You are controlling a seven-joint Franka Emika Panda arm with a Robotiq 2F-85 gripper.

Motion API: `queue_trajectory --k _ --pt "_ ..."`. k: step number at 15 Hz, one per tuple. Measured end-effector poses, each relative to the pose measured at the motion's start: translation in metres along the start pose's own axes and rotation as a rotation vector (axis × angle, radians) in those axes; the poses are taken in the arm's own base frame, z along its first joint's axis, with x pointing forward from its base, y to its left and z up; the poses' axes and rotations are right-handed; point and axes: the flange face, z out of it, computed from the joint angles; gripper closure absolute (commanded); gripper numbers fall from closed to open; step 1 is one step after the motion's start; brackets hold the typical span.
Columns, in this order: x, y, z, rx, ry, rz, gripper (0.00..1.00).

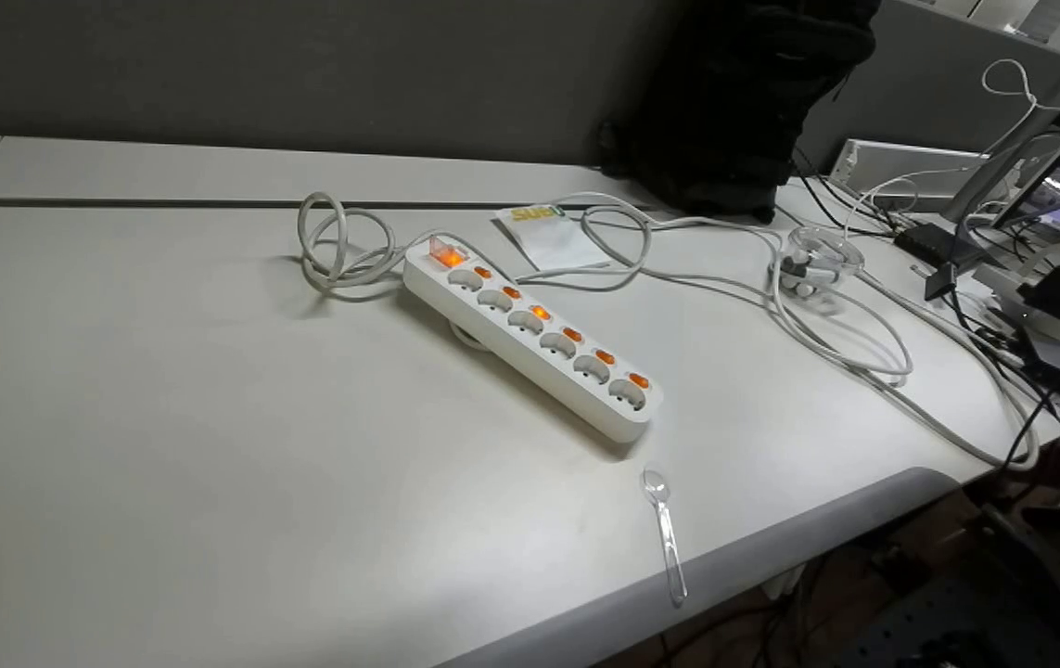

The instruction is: Turn off the switch on the fourth position from the bottom

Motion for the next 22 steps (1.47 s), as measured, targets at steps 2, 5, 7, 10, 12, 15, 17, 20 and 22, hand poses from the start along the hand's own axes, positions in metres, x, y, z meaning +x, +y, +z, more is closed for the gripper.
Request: queue_trajectory --k 2,5,7,10,12,15,17,20,22 --pt "0.000 0.000 0.000 0.000 0.000 0.000 0.00" --pt "0.006 0.003 -0.003 -0.002 0.049 0.016 0.00" --pt "0.015 0.011 -0.002 -0.004 0.100 0.052 0.25" --pt "0.036 0.029 0.013 0.000 0.149 0.117 0.40" --pt "0.053 0.039 0.031 0.010 0.170 0.163 0.55" --pt "0.083 0.045 0.057 0.031 0.176 0.222 0.75" --pt "0.103 0.043 0.072 0.048 0.160 0.237 0.90" --pt "0.130 0.036 0.092 0.085 0.135 0.254 1.00" --pt "0.141 0.032 0.108 0.099 0.102 0.270 1.00"
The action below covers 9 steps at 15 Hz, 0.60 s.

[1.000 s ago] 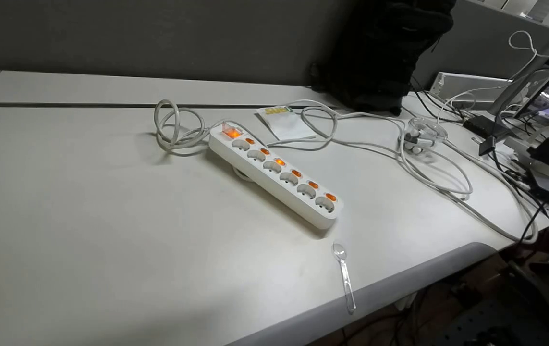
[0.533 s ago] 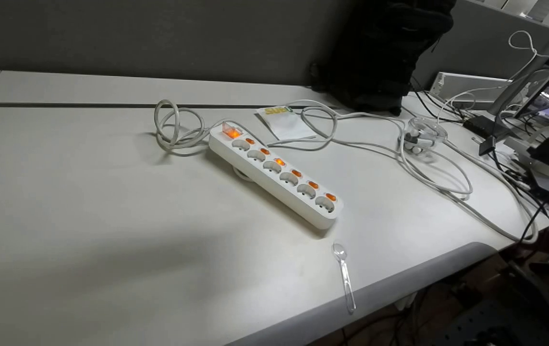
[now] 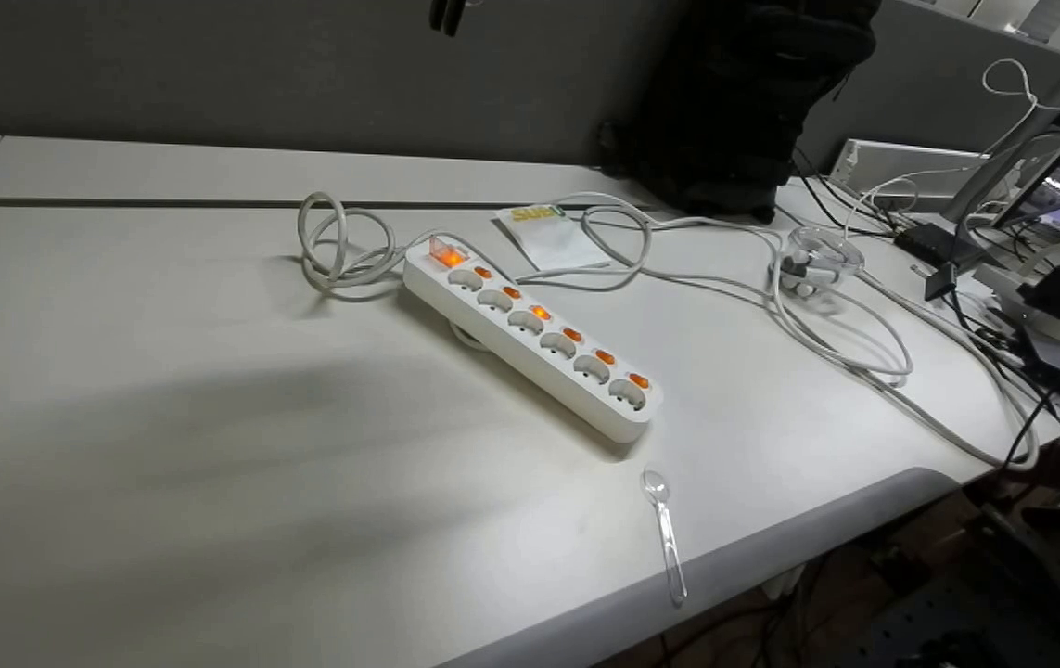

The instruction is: Turn off the switch on the fourth position from the bottom

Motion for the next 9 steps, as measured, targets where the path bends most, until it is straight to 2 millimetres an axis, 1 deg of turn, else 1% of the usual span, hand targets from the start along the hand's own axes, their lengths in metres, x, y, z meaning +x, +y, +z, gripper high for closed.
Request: queue_trajectory --k 2,5,7,9 --pt "-0.001 0.000 0.018 -0.010 -0.053 0.023 1.00" --pt "-0.014 0.006 0.038 -0.052 -0.147 0.067 1.00" --pt "-0.024 0.013 0.043 -0.100 -0.182 0.099 1.00" --pt "-0.035 0.024 0.042 -0.165 -0.194 0.140 1.00"
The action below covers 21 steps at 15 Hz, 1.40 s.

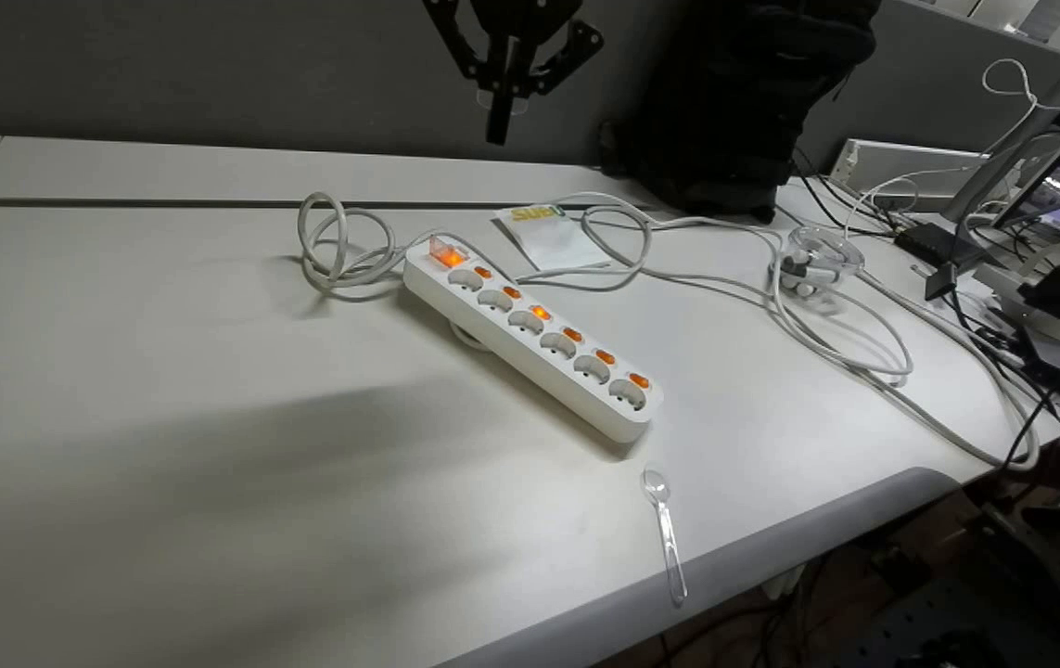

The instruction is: Turn off the switch on the fourth position from the bottom

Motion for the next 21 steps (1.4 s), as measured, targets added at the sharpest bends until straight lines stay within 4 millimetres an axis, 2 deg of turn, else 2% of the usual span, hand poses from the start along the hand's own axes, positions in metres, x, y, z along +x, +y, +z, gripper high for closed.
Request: queue_trajectory --k 2,9,14,21 --pt "-0.007 0.011 0.000 -0.038 0.001 0.026 0.99" --pt "-0.008 0.009 0.011 -0.043 -0.014 0.022 1.00" --pt "-0.006 0.033 0.040 -0.076 -0.030 0.073 1.00" --pt "0.002 0.065 0.094 -0.114 0.024 0.176 1.00"
